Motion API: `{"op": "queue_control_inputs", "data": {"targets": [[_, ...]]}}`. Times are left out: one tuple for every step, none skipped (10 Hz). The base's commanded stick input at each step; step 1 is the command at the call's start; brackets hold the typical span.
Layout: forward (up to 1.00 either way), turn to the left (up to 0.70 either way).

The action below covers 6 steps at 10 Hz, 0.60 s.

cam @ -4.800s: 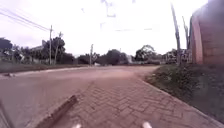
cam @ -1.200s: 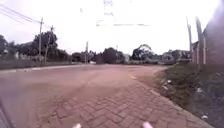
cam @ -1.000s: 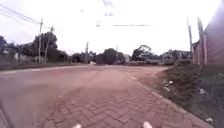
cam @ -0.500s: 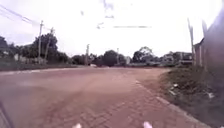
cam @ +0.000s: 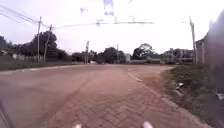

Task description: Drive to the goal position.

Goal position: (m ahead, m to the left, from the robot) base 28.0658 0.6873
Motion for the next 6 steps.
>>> {"op": "queue_control_inputs", "data": {"targets": [[0.5,0.0],[0.5,0.0],[0.5,0.0],[0.5,0.0],[0.5,0.0],[0.5,0.0]]}}
